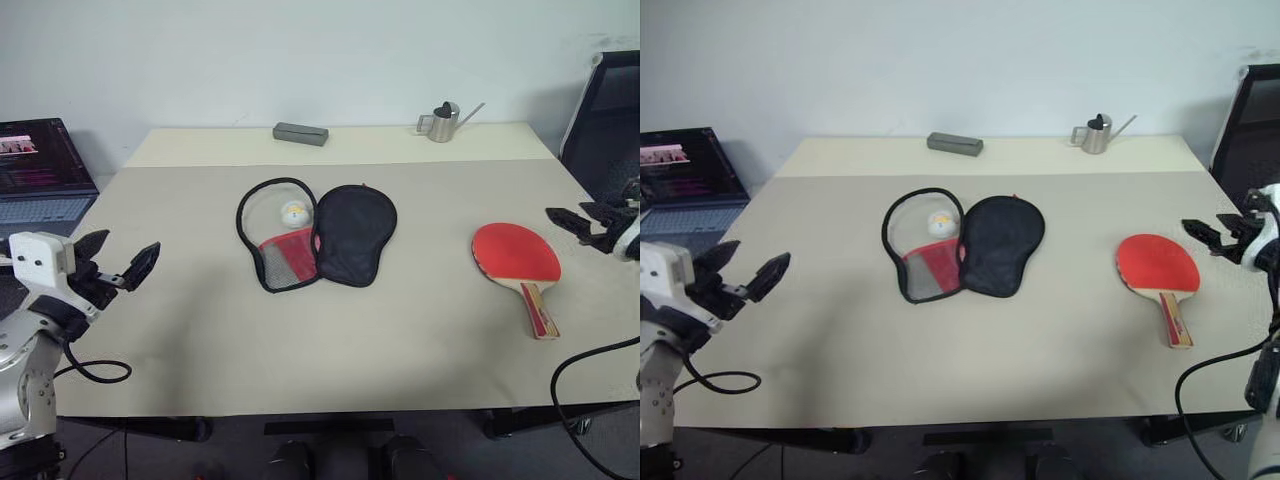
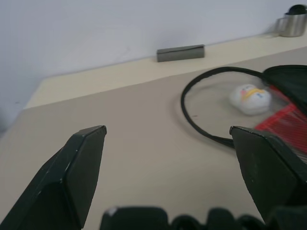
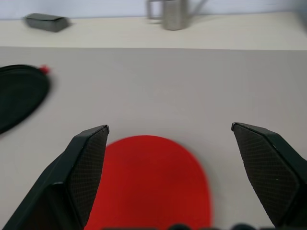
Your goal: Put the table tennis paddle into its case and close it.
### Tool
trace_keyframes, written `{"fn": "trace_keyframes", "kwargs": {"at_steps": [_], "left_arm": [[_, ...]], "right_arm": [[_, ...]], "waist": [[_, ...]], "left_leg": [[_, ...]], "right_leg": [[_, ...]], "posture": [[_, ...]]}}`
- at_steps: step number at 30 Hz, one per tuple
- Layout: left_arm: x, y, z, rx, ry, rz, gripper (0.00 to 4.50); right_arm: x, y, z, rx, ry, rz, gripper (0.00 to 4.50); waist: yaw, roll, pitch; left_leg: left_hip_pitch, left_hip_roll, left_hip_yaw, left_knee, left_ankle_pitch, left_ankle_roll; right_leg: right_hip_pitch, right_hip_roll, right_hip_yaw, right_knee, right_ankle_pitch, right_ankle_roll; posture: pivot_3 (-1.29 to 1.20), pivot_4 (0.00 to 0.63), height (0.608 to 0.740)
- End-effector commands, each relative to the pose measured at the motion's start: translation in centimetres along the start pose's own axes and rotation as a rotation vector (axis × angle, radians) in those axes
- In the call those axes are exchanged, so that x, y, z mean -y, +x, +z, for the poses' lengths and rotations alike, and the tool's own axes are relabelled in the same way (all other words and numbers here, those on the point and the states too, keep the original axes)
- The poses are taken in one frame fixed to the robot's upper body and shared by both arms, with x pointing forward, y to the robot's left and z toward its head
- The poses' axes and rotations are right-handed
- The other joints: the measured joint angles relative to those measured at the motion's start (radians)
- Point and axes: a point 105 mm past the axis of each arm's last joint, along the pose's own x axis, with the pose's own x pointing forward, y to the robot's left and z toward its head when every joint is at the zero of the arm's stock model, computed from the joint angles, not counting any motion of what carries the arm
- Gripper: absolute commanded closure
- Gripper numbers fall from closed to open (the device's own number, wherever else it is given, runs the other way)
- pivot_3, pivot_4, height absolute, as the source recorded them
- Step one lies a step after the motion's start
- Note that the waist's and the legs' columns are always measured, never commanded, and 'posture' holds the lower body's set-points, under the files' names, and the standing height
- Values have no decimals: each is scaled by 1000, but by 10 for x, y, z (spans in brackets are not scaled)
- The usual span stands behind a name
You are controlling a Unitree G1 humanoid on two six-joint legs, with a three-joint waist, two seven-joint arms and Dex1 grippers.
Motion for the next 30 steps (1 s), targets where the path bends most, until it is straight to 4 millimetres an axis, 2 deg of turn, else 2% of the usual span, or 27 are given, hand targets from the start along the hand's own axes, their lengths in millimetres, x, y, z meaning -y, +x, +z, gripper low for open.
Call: {"fn": "trace_keyframes", "kwargs": {"at_steps": [1, 5, 9, 17, 20, 26, 30], "left_arm": [[4, 1, 15, 25, 31, -56, 0], [16, 4, 18, 10, 24, -148, 0], [25, 11, 26, 26, 5, -234, 0], [52, 28, 37, 38, -24, -424, 0], [61, 30, 36, 20, -44, -509, 0], [77, 38, 38, -14, -73, -660, 0], [87, 38, 45, -26, -86, -771, 0]], "right_arm": [[-20, 7, 14, 25, -28, 122, 13], [-51, 16, 13, -6, -42, 275, 13], [-90, 28, 15, -3, -34, 414, 13], [-162, 38, 7, -5, 18, 583, 13], [-172, 49, 6, 1, 63, 565, 13], [-176, 73, 0, -46, 134, 451, 13], [-189, 87, -14, -139, 176, 420, 13]], "waist": [[0, 0, 0], [1, 0, 0], [1, 0, 0], [3, 0, 0], [2, 0, 0], [0, 0, 0], [-1, 0, 0]], "left_leg": [[0, 0, 0, 0, 0, 0], [-1, 0, -1, 0, 0, 0], [-1, 1, -1, 0, 0, 0], [-3, 7, -3, 1, 0, 0], [-3, 9, -2, 1, 0, 0], [-3, 10, -1, 1, 0, 0], [-5, 12, 0, 1, 0, 0]], "right_leg": [[0, 0, 0, 0, 0, 0], [-1, 0, 0, 0, 0, 0], [-1, 0, -1, 0, 0, 0], [-2, 1, -2, 0, 1, -1], [-3, 2, -2, 0, 2, -1], [-4, 3, -2, 1, 3, -2], [-7, 5, -2, 1, 3, -2]], "posture": [[0, 150, 740], [0, 150, 740], [0, 150, 740], [0, 150, 740], [0, 150, 740], [0, 150, 740], [0, 150, 740]]}}
